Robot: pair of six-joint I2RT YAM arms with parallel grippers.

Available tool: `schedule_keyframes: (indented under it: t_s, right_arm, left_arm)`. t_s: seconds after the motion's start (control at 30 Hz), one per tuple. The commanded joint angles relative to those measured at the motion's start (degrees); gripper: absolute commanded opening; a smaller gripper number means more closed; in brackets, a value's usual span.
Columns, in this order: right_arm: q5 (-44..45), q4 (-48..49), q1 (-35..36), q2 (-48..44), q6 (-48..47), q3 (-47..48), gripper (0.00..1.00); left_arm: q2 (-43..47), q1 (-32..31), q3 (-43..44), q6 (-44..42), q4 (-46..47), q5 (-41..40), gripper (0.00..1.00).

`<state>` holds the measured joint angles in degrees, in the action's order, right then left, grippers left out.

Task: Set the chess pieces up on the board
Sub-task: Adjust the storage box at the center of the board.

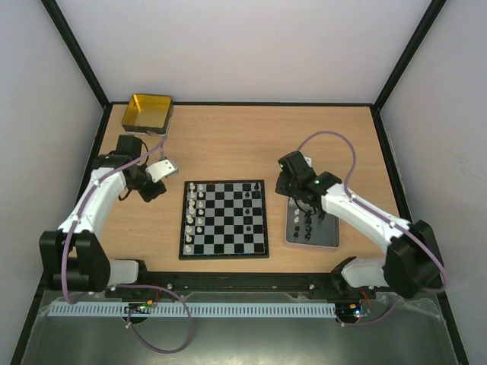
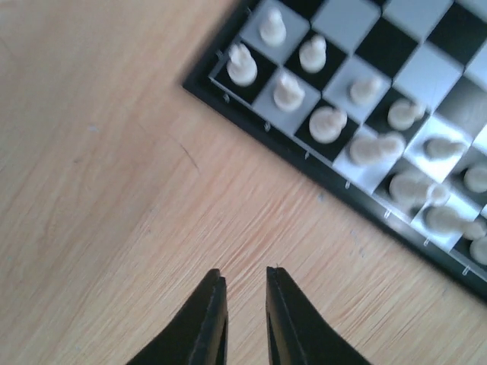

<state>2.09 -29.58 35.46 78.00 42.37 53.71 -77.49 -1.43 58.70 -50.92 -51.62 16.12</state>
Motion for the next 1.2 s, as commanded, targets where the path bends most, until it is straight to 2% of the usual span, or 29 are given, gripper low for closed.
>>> schedule_keyframes:
  t_s: [0.0, 0.17, 0.3, 0.37, 0.47, 0.57, 0.8, 1.17]
  right_arm:
    - [4.62, -3.69, 0.66, -6.34, 0.22, -4.63, 0.44]
    - [1.37, -3.61, 1.54, -11.79, 3.37, -10.38, 0.67]
    - [1.12, -3.13, 4.94, -14.26, 5.83, -13.57, 0.76]
    - [-0.58, -2.05, 6.24, -14.16, 6.24, -15.07, 0.77]
    - [-0.62, -0.54, 8.64, -14.62, 7.69, -16.3, 0.74]
    - [0.31, -1.37, 9.16, -13.62, 9.81, -16.34, 0.63]
    - [-1.08, -0.05, 9.53, -12.52, 11.44, -18.71, 0.5]
    - [-4.36, 4.32, 13.15, -10.28, 13.64, -21.09, 0.41]
  left_arm:
    - [5.39, 0.26, -0.45, 9.7, 3.55, 6.1, 0.25]
    - [12.26, -0.16, -2.61, 18.61, 10.14, 7.29, 0.49]
    - [15.21, -0.91, -2.98, 22.86, 11.97, 8.02, 0.66]
    - [15.22, -1.26, -3.16, 25.66, 13.86, 7.05, 0.68]
    - [15.12, -1.85, -3.71, 30.53, 16.44, 4.92, 0.68]
    - [16.5, -2.23, -4.81, 31.95, 18.23, 5.04, 0.68]
    - [18.08, -2.61, -6.32, 32.43, 17.73, 9.94, 0.7]
    - [18.91, -2.7, -7.27, 30.88, 16.9, 10.49, 0.7]
